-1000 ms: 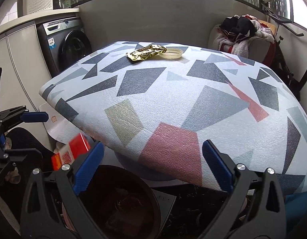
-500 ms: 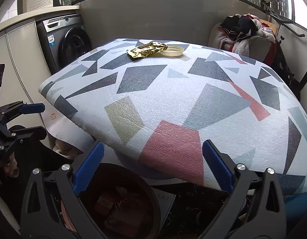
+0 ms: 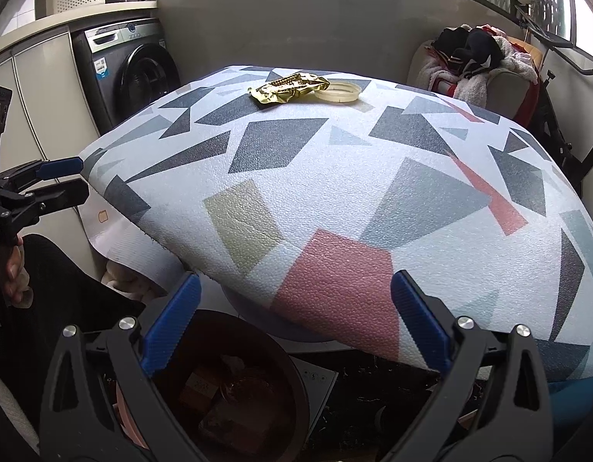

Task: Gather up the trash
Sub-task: 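Move both open tools back up toward the gold wrapper and white lid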

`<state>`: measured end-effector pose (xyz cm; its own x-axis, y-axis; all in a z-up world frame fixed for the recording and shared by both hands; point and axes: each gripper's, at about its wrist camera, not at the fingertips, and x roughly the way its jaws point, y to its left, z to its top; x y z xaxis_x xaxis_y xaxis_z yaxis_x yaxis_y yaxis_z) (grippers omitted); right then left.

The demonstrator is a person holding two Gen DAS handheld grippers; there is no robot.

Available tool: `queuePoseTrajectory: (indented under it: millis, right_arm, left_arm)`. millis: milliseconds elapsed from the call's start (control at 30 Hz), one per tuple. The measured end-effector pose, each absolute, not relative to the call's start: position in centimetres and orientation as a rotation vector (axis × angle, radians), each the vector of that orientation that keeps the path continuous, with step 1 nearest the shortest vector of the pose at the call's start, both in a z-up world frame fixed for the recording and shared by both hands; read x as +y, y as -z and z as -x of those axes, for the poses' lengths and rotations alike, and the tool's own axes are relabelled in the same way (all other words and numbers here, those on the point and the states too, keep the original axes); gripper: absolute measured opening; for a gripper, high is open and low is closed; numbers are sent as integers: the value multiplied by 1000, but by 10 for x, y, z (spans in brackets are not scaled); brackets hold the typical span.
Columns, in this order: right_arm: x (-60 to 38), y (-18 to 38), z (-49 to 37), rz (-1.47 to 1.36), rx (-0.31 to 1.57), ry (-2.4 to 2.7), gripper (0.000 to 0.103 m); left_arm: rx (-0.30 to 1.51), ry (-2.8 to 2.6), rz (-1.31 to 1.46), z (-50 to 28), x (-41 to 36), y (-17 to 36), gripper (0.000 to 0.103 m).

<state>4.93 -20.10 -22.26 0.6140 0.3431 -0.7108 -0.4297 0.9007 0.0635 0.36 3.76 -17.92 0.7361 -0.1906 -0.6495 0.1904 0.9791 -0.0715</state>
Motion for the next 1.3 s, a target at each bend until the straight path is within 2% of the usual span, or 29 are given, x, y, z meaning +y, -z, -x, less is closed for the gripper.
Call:
queuePoseTrajectory:
  millis: [500,900,1300]
  right_arm:
    - [-203,202,-95,128,835,-395,97]
    - [-210,181,-163,45,872,-386,97]
    - [-190,172,-240,125,854,-399,97]
  left_arm:
    - [680,233,-13,-43,60,159,97]
    - [663,172,-30,-98,79,136,97]
    - [690,111,76,-152,114,139,97]
